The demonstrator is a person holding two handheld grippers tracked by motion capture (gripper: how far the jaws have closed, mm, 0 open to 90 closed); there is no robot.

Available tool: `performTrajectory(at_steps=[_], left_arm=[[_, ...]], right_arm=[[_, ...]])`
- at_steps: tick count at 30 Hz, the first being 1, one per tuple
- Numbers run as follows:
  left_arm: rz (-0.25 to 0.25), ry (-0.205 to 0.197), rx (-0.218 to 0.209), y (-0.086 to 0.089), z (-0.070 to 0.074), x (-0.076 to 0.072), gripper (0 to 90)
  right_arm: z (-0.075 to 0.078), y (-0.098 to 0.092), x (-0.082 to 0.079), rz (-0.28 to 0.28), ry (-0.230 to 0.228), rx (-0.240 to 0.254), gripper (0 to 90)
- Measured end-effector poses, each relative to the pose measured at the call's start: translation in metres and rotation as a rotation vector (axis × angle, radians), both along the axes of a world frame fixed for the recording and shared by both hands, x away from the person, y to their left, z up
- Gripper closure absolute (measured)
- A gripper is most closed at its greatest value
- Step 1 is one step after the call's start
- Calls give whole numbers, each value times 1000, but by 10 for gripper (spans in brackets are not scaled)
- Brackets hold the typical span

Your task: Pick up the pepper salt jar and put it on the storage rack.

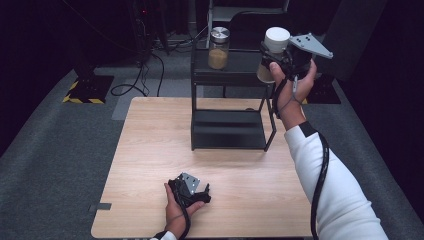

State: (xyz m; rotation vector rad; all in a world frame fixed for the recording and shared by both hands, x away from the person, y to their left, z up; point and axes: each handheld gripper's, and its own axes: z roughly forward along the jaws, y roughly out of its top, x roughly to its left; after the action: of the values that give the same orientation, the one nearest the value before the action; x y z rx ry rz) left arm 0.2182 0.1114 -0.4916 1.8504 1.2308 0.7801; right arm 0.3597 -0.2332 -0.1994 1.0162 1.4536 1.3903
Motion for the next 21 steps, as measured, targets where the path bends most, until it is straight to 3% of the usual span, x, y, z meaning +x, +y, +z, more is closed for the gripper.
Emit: performTrajectory(at_steps=[9, 21], left_arm=[[0, -1, 1, 0, 0, 0, 7], [0, -4, 3, -1, 0, 0, 7]], right_arm=[[7, 9, 22, -37, 5, -1, 342], [5, 9, 50, -65, 21, 17, 342]])
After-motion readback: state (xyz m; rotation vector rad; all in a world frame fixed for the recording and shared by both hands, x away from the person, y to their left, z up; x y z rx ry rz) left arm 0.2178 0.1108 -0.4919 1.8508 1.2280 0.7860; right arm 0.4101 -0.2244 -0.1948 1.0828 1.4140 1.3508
